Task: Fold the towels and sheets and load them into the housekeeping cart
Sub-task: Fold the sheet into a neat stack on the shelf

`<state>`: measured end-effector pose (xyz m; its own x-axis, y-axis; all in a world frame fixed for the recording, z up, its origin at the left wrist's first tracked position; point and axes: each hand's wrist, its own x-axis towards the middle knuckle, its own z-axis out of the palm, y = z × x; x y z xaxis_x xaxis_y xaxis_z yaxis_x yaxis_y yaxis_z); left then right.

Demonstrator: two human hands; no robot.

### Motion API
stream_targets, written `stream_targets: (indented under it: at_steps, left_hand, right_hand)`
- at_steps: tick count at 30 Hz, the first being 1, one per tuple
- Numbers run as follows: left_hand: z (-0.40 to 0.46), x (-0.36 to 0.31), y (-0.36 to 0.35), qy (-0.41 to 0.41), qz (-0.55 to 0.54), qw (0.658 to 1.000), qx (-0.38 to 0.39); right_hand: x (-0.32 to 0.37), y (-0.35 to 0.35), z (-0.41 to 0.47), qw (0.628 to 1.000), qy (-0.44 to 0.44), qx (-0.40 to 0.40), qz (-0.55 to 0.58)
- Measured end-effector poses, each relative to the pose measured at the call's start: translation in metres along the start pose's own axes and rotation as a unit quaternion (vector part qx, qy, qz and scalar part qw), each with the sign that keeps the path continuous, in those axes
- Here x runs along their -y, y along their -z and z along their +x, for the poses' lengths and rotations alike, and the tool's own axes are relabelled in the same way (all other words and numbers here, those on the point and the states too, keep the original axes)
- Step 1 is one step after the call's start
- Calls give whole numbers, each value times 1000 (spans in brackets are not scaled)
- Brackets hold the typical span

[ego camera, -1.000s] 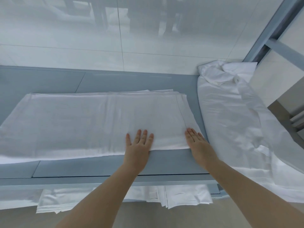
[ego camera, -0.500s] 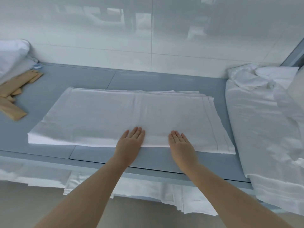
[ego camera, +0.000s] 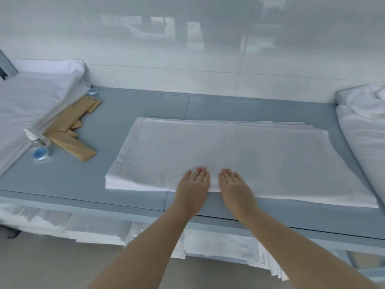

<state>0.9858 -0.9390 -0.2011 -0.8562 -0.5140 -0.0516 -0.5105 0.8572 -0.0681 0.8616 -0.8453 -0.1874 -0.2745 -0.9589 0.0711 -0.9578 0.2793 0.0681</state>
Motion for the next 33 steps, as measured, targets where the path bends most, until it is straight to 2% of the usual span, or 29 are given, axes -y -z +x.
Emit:
stream_targets:
  at_steps: [2, 5, 6, 9, 11, 15, 21, 24, 28, 29, 33]
  left_hand:
    - [-21, 40, 0, 12, -20, 999, -35]
    - [-48, 91, -2, 8, -20, 996, -88]
    - [-53, 102, -3, 15, -21, 996, -80]
    - [-57, 127, -13, 52, -41, 997, -40]
    - [-61, 138, -15, 77, -45, 996, -21]
    - [-75, 161, -21, 140, -65, 988, -30]
    - [-86, 174, -14, 155, -104, 982, 42]
    - [-80, 172, -10, 200, -115, 971, 61]
    - [-38, 165, 5, 258, -111, 958, -67]
    - [-30, 163, 2, 256, -126, 956, -75]
    - [-23, 159, -25, 289, -141, 947, -25]
  right_hand:
    - [0, 4, -5, 1000, -12, 13, -26]
    - [3, -5, -7, 1000, -22, 11, -6]
    - [3, -7, -7, 1000, -19, 21, -5]
    - [-2, -6, -3, 993, -25, 115, -23]
    - [-3, -8, -1, 992, -32, 117, -21]
    - [-4, -6, -1, 990, -34, 135, -11]
    - [-5, 3, -8, 978, -46, 196, 54]
    - [4, 2, 6, 971, -53, 220, 79]
    - [46, -2, 54, 974, 24, 207, 90]
    - [62, -5, 68, 976, 55, 194, 87]
    - [114, -18, 124, 979, 132, 136, 73]
